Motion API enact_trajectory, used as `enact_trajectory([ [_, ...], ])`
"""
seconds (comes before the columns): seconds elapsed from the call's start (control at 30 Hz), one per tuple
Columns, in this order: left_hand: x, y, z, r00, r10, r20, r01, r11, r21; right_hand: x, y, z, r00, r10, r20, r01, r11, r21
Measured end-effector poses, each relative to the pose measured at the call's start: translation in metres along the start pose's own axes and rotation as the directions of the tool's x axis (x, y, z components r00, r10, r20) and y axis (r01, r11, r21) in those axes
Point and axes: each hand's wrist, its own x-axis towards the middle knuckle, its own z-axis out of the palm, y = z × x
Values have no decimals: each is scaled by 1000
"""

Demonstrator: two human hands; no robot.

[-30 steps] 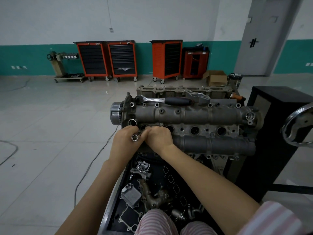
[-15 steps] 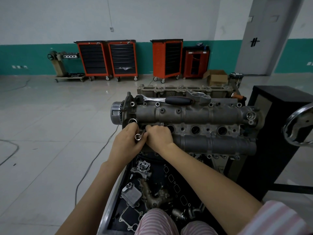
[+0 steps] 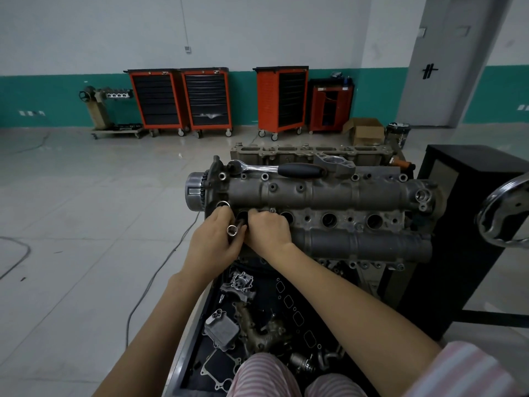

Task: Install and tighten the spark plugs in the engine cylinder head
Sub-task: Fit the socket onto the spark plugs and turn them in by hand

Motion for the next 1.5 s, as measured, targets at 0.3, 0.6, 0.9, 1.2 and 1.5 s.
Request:
enact_trajectory([
  [0.3,3,2,4,997,-73,0,73,997,30,1,2,5,997,-72,21,72,997,-15],
  [0.6,3,1,3,998,-51,-31,51,998,20,0,3,9,998,-52,-45,53,998,23],
  [0.9,4,3,2,998,-55,24,54,998,37,1,3,3,998,-61,18,60,998,17],
  [1.2,4,4,3,999,-44,-32,46,998,52,0,4,7,997,-81,-8,81,997,-9],
  [1.5,1,-6,-2,999,39,10,-39,997,-60,-11,2,-7,967,-133,-218,129,991,-32],
])
